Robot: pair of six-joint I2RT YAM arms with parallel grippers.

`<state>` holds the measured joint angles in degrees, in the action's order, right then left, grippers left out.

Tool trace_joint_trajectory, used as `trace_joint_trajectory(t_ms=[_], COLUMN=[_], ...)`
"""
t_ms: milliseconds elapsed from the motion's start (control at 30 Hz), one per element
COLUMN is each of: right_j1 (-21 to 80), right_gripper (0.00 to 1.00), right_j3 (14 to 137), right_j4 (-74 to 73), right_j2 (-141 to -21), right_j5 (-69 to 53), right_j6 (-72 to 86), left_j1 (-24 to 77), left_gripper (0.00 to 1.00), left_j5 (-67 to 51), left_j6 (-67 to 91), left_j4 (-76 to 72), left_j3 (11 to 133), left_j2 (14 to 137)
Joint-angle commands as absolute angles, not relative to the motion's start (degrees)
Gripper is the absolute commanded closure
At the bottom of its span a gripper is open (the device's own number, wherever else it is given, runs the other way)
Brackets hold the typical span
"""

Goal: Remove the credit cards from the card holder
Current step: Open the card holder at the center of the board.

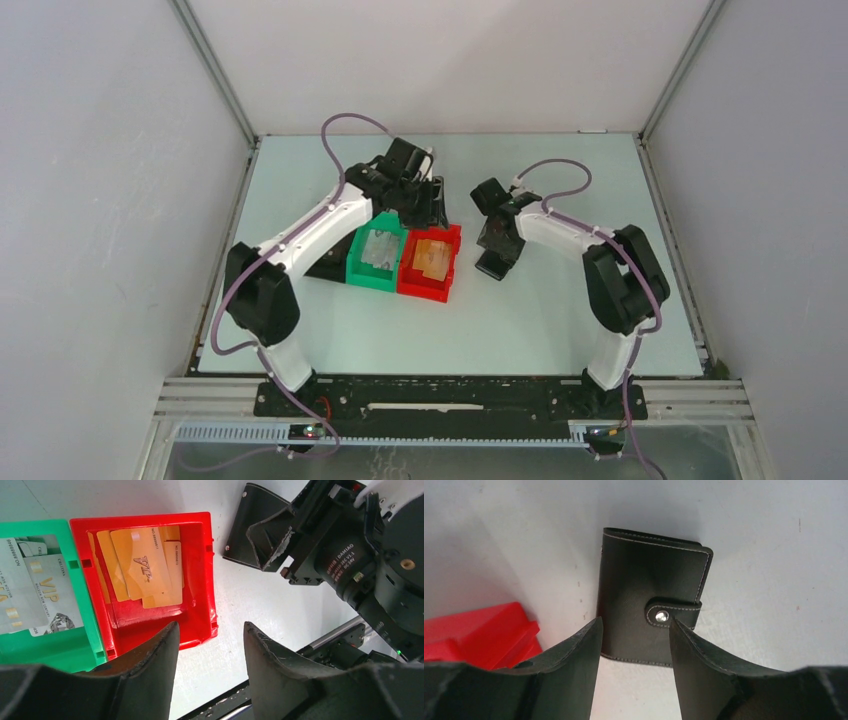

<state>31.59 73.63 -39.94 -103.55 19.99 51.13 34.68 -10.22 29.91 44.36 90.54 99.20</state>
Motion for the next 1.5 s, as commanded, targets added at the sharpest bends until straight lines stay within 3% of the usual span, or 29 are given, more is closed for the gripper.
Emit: trace_joint_trajectory(t_ms=[0,300,367,467,967,1300,1467], right_j1=[30.2,29.4,29.2,28.2,20.9,9.0,8.4], right_gripper=[0.4,0.56,0.68,0.99,1.0,1.0,1.0], right_j3=[75.7,73.9,73.1,71.1,48.0,33.3,33.7], right_j4=[-41.7,-43.7,-42.8,-40.4,-23.2,-22.2,-22.0], right_j2=[-106.5,-107.9,-107.4,-106.1,-75.7,-58.7,-47.6], right_j5=[22.8,25.5,25.3,22.9,3.7,-7.3,-11.7], right_j6=[53.6,54.6,54.2,53.4,42.1,42.1,38.6], left_j1=[34.3,34.3,34.3,34.4,36.0,46.7,48.7], left_gripper=[0.44,0.44,0.44,0.44,0.44,0.41,0.4], left_j5=[-9.0,-8.6,-8.8,-8.7,-12.8,-10.6,-10.8], left_j6=[29.0,29.1,29.1,29.0,28.5,23.7,22.7], left_j4=[44.6,44.8,44.7,44.6,42.6,43.7,45.8], left_j3=[89.2,88.9,89.0,89.2,91.1,103.5,108.3], left_j2=[96.4,97.4,97.5,97.7,99.4,109.5,111.5])
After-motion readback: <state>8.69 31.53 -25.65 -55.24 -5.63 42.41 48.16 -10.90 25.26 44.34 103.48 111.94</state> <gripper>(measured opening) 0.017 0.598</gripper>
